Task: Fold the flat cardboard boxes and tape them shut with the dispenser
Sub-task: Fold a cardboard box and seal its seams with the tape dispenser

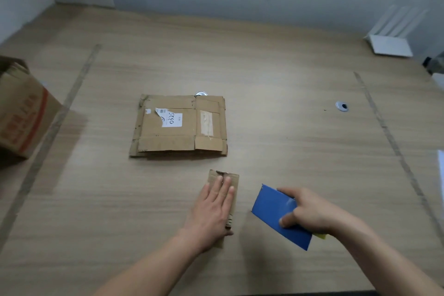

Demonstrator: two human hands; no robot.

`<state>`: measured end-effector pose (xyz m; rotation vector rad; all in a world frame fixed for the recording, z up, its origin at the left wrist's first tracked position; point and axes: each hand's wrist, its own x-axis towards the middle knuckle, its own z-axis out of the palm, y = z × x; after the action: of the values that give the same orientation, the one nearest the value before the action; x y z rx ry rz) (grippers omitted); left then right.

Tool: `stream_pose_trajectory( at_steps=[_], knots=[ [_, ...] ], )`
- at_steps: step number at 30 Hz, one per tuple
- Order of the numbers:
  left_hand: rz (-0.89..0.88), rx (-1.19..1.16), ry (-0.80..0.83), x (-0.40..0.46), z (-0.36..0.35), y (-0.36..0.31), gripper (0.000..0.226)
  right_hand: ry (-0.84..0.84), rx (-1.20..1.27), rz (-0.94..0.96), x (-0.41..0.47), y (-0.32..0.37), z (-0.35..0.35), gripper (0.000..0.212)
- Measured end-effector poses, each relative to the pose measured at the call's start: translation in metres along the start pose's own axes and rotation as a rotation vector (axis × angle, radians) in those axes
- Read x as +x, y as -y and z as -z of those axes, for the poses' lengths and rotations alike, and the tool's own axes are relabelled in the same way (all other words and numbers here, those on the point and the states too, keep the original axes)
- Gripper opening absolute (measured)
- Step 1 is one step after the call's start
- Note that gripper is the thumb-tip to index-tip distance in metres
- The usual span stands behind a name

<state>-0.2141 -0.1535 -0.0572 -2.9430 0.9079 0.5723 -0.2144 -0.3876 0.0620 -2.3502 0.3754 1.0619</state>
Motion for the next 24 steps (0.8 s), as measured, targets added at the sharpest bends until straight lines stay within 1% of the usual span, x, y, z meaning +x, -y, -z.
stream_pose_trajectory(
  at_steps=[1, 3, 6, 8, 10, 12, 14, 16, 18, 21, 22, 23, 24],
  knots=[
    [-0.011, -0.006, -0.029, -0.002, -0.002, -0.002, 0.107, -0.001, 0.006, 0.006, -0.002, -0.001, -0.001, 0.052],
    [-0.017, -0.026, -0.027, -0.005, -0.007, -0.004, 0.113, -0.009, 0.025, 0.020, -0.005, 0.000, -0.002, 0.058],
    [-0.065, -0.040, -0.106, -0.006, -0.015, 0.000, 0.110, -0.020, 0.042, 0.024, -0.008, -0.002, -0.006, 0.071],
    [-0.069, -0.062, -0.102, -0.005, -0.010, 0.003, 0.116, -0.034, 0.059, 0.030, -0.011, -0.002, -0.006, 0.067],
    [0.001, -0.045, -0.103, -0.004, -0.005, 0.005, 0.120, -0.035, 0.076, 0.037, -0.011, -0.002, -0.007, 0.061],
    [0.041, 0.006, -0.039, 0.000, -0.002, 0.006, 0.111, -0.034, 0.093, 0.046, -0.009, -0.002, -0.008, 0.058],
    [0.044, 0.017, -0.020, 0.004, -0.003, 0.004, 0.105, -0.034, 0.120, 0.050, -0.007, -0.003, -0.008, 0.063],
    [0.049, -0.031, 0.001, 0.003, -0.005, 0.004, 0.104, -0.032, 0.146, 0.060, -0.010, -0.003, -0.005, 0.066],
    [0.055, -0.059, -0.010, 0.003, -0.004, 0.005, 0.107, -0.027, 0.183, 0.096, -0.018, -0.001, 0.003, 0.064],
    [0.034, -0.117, -0.006, 0.000, 0.010, 0.005, 0.128, -0.016, 0.256, 0.160, -0.033, 0.004, 0.023, 0.060],
    [0.022, -0.169, -0.024, -0.004, 0.017, 0.007, 0.130, 0.000, 0.277, 0.190, -0.038, 0.007, 0.029, 0.058],
    [-0.005, -0.249, -0.060, -0.008, 0.026, 0.009, 0.125, 0.011, 0.296, 0.214, -0.045, 0.011, 0.034, 0.057],
    [-0.022, -0.378, -0.130, -0.011, 0.035, 0.011, 0.112, 0.021, 0.308, 0.238, -0.050, 0.013, 0.039, 0.057]
  ],
)
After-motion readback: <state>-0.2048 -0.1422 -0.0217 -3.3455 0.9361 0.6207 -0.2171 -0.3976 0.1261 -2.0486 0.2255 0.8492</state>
